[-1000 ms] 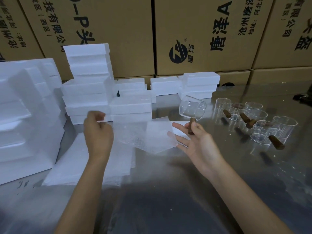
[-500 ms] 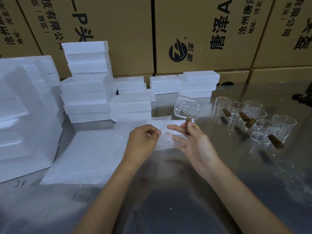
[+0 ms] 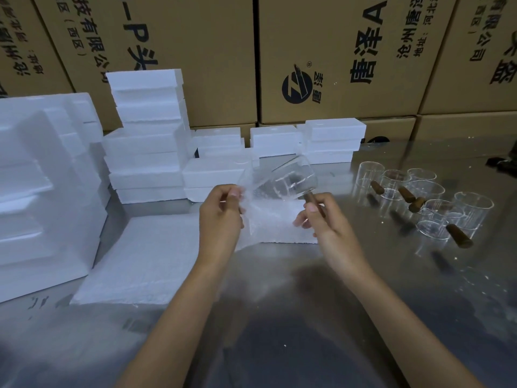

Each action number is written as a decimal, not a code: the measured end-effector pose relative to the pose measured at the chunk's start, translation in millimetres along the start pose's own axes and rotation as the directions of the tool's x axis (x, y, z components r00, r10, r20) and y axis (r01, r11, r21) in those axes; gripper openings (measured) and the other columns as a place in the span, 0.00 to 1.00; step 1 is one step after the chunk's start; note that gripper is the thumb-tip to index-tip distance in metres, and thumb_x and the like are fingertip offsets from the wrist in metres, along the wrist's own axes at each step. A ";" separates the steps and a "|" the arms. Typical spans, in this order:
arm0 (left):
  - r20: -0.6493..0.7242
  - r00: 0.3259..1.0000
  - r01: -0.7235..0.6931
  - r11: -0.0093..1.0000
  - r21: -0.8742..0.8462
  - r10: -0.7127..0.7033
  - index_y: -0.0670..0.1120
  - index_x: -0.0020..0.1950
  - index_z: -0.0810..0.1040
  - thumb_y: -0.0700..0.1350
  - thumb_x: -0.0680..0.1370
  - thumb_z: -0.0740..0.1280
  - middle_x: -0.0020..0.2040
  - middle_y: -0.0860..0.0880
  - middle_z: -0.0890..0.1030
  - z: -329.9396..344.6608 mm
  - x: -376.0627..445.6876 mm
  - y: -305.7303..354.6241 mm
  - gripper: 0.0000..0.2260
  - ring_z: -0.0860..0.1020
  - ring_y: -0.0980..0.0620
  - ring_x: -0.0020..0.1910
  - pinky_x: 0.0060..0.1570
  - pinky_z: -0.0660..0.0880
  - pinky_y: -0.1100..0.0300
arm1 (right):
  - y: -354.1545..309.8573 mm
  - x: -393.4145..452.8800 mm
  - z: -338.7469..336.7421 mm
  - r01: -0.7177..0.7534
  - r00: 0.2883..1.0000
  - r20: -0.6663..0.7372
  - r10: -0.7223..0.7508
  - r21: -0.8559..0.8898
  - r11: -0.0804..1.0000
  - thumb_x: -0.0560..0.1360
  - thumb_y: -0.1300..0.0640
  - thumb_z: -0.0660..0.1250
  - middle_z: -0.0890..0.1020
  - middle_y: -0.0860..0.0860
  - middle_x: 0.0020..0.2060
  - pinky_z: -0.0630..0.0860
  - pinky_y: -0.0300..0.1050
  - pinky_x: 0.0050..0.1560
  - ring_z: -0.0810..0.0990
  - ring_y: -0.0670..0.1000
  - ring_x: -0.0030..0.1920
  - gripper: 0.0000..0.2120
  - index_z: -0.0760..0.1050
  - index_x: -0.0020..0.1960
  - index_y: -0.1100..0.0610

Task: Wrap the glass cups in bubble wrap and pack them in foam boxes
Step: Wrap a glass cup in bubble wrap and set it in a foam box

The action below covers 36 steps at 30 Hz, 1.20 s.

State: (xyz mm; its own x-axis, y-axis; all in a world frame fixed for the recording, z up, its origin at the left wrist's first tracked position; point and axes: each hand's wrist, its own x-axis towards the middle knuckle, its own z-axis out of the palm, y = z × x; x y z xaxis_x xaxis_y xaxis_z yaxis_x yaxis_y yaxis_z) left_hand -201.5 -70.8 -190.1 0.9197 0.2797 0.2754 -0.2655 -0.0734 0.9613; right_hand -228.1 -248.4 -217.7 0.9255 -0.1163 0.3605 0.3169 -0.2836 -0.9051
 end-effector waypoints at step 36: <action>0.631 0.734 0.436 0.886 -0.156 -0.251 0.53 0.74 0.70 0.66 0.75 0.67 0.70 0.51 0.76 -16.8 7.9 -2.1 0.31 0.75 0.48 0.69 0.70 0.70 0.45 | -12.6 -10.6 0.6 -0.380 0.914 0.333 0.233 0.498 0.779 0.77 0.54 0.64 0.86 0.52 0.49 0.83 0.44 0.45 0.86 0.48 0.48 0.11 0.78 0.57 0.54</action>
State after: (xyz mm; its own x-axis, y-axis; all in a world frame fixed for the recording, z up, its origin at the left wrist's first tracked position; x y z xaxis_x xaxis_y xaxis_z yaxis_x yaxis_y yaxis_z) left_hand -198.5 -52.4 -190.1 0.9241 -0.3807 -0.0344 0.1210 0.2061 0.9710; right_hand -241.7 -243.0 -210.2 0.9885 0.1450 0.0433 -0.0018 0.2976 -0.9547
